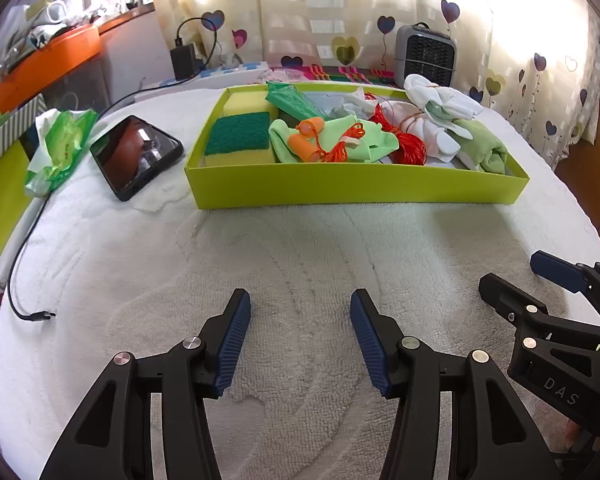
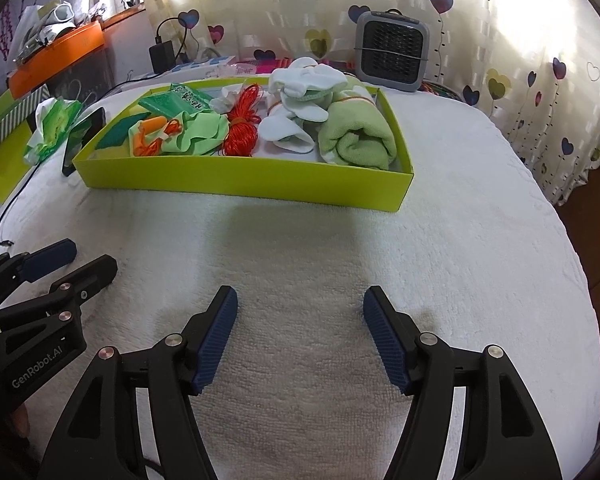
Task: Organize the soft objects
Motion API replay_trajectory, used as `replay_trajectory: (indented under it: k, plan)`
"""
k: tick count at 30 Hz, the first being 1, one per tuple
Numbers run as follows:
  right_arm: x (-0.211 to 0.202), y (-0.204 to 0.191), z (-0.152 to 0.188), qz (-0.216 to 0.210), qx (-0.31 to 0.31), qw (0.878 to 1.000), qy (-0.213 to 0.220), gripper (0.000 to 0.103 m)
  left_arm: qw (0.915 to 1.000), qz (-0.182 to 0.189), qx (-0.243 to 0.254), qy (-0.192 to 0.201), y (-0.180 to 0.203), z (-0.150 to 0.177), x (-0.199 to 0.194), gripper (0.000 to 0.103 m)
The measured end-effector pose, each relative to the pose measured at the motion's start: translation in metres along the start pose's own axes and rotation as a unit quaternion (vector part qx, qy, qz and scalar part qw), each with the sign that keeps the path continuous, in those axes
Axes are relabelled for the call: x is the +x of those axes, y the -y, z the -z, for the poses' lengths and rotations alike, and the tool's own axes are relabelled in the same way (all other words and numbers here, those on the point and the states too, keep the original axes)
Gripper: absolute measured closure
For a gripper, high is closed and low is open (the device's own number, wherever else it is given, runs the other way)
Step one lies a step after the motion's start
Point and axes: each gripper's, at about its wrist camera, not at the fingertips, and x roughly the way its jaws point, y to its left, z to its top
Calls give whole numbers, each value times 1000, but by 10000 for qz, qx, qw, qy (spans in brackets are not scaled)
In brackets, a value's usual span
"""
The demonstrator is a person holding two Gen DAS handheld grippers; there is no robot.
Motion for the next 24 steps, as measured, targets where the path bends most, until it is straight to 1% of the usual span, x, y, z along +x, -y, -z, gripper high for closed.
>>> replay_trajectory:
  k: [5,24]
  plan:
    - [1,2,0,11,55,10000,-15,33,10000,0,0,1,0,0,0,51]
    - [1,2,0,9,57,10000,-13,32,10000,2,-1,2,0,0,0,51]
